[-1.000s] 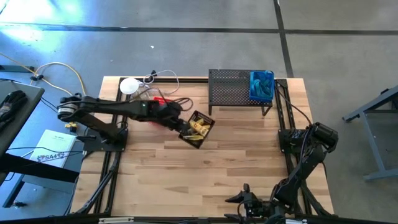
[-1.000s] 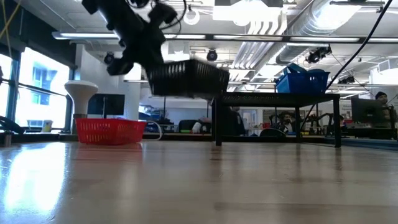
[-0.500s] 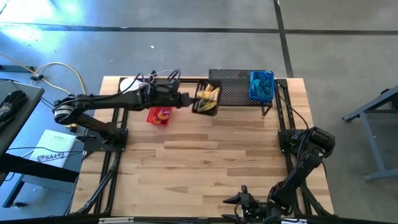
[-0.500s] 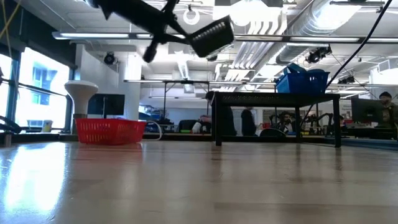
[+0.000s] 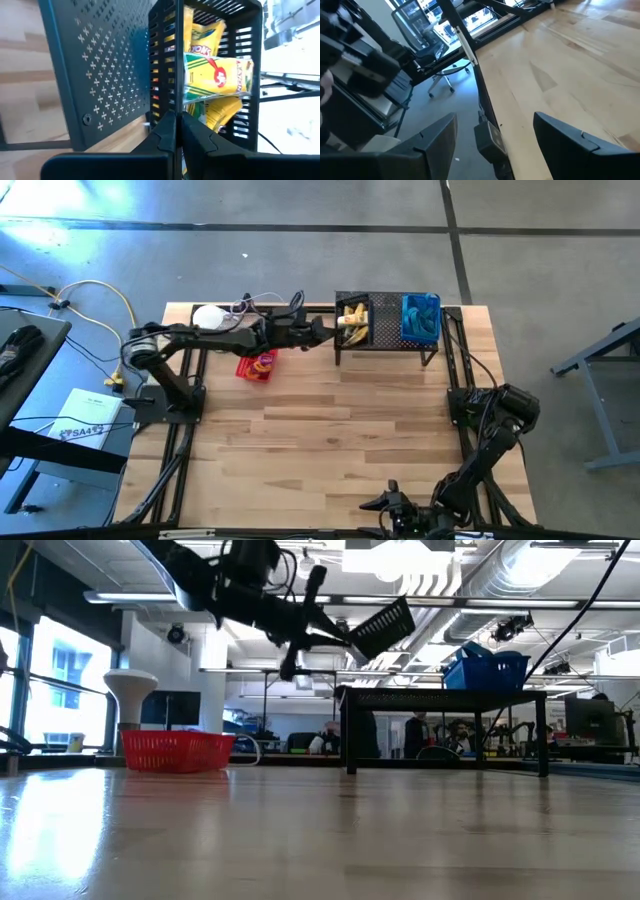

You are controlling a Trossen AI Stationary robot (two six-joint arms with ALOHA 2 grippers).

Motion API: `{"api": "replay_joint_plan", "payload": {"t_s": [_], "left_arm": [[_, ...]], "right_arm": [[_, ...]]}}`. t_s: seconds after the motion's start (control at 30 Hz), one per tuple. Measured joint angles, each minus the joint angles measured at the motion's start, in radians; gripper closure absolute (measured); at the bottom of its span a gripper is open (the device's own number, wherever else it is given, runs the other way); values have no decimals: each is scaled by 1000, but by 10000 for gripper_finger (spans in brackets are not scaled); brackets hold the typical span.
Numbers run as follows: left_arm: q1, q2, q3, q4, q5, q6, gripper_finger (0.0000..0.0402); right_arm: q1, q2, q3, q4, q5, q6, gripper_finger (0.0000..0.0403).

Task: Pick & Place Office Desk Supplies
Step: Put the black bin on the shelf

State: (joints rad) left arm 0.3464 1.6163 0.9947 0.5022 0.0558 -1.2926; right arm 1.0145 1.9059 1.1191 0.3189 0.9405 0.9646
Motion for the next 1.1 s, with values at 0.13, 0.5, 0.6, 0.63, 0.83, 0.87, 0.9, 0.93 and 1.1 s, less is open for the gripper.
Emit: {"api": "replay_joint_plan", "payload": {"t_s": [0.13,0.5,0.6,0.63,0.83,0.87,0.9,0.93,1.1], "left_arm": [[14,46,2,41,25,-24,394],[25,67,4,26,28,7,394],[24,67,4,27,28,-17,387],[25,67,4,27,28,-18,384],[25,67,4,26,25,-15,379],[25,67,4,26,22,-15,379],[25,67,4,26,20,-15,379],[25,67,4,26,19,-15,379],[42,67,4,30,16,-15,378]], "right_arm": [[0,0,0,0,1,-25,152],[0,0,0,0,0,-53,152],[-2,0,0,-1,2,-53,152],[-3,0,0,-1,2,-53,152],[-10,0,0,-1,-1,-54,152],[-10,0,0,-1,-1,-54,152],[-10,0,0,-1,-1,-54,152],[-10,0,0,-1,-1,-54,152],[-9,0,0,-1,-1,-54,152]]}}
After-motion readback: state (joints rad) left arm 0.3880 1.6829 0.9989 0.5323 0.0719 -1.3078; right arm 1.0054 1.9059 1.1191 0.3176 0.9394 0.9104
